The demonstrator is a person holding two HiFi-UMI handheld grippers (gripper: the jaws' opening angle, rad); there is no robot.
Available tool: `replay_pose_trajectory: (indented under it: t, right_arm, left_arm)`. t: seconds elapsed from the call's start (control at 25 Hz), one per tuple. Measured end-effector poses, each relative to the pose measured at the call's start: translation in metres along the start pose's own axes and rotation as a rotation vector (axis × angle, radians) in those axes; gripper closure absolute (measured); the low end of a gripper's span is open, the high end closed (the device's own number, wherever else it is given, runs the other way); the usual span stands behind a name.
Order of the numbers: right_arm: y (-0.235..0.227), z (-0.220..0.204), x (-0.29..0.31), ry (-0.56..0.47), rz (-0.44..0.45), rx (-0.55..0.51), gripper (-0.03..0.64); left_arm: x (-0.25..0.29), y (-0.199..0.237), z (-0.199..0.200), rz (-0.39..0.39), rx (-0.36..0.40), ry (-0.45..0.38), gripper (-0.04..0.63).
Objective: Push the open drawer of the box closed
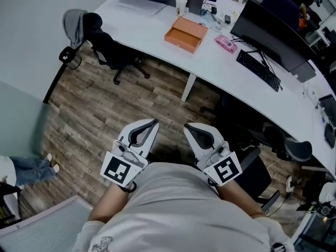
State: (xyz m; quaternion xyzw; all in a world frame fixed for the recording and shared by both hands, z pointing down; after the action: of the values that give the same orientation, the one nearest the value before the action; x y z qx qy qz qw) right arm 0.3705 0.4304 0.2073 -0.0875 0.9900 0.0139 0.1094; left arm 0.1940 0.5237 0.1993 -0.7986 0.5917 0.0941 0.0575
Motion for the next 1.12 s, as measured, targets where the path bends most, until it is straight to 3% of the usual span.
replay_pose_trajectory:
  t: [0.28, 0.48, 0.6, 0.88, 1.0, 1.12]
  right_arm:
    - [-0.034, -0.008, 0.013, -0.001, 0.006, 0.011, 0.615]
    - [-0.052, -0.013, 0.029, 0.005, -0.009, 0.0, 0.615]
    - [-0.064, -0.016, 0.044, 0.013, -0.025, 0.001, 0.615]
    - [-0.08, -0.031, 0.094, 0.027, -0.059, -0.001, 0.615]
    - [-0.091, -0.038, 0.121, 0.033, -0.087, 0.0, 0.615]
    - [-0.098, -0.045, 0.151, 0.041, -0.1, -0.015, 0.615]
  left_arm:
    - [0.026, 0.016, -0.01, 0.015, 0.008, 0.009, 0.597]
    - [0.049, 0.038, -0.009, 0.006, 0.006, -0.041, 0.597]
    - [0.057, 0.056, -0.014, -0.004, -0.004, -0.02, 0.597]
    - [0.066, 0.116, -0.023, -0.026, -0.027, 0.005, 0.597]
    - [0.073, 0.149, -0.021, -0.041, -0.037, -0.026, 0.597]
    - [0.07, 0.181, -0.027, -0.055, -0.044, 0.028, 0.597]
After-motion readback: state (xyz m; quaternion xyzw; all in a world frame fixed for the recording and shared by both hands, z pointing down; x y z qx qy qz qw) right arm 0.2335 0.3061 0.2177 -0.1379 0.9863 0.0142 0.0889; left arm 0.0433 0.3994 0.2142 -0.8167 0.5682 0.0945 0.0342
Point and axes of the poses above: the fingertips, and each gripper's own axes: x forward along the fingers, y to its left, z out of its top, the point moved 9 cm from there along -x, backward along the fingers, and after that the axes turned 15 degrees about -y, right-handed, at the moved point
